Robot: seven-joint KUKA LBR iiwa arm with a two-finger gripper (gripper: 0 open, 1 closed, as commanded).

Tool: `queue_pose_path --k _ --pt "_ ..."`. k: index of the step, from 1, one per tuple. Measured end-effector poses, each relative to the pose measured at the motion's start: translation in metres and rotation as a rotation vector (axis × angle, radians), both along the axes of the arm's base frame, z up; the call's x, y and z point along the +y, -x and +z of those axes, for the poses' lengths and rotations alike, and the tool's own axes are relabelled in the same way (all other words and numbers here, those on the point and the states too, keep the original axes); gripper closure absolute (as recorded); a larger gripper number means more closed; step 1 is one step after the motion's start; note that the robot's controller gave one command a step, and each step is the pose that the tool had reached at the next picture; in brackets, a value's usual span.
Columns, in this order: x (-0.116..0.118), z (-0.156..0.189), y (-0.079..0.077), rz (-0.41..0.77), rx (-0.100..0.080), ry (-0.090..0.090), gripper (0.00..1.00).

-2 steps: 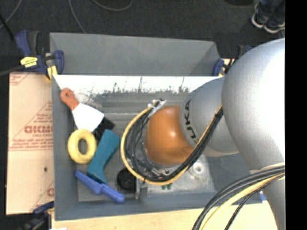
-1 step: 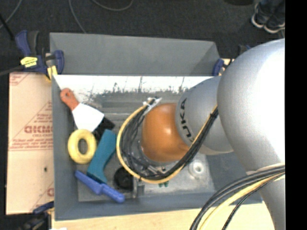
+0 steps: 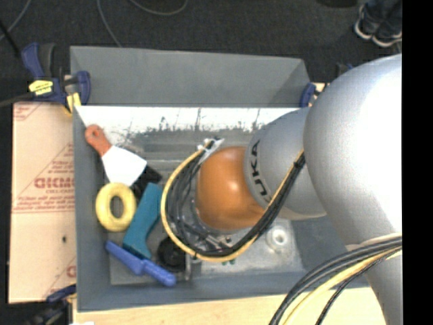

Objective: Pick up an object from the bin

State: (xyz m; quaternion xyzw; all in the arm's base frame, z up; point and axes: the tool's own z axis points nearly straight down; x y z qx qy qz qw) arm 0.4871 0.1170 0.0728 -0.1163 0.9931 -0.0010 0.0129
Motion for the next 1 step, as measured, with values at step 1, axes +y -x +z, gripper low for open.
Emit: queue_pose_path --k 1 --pt "0.0116 -0.0019 0.0016 0.017 0.001 0.0 1.0"
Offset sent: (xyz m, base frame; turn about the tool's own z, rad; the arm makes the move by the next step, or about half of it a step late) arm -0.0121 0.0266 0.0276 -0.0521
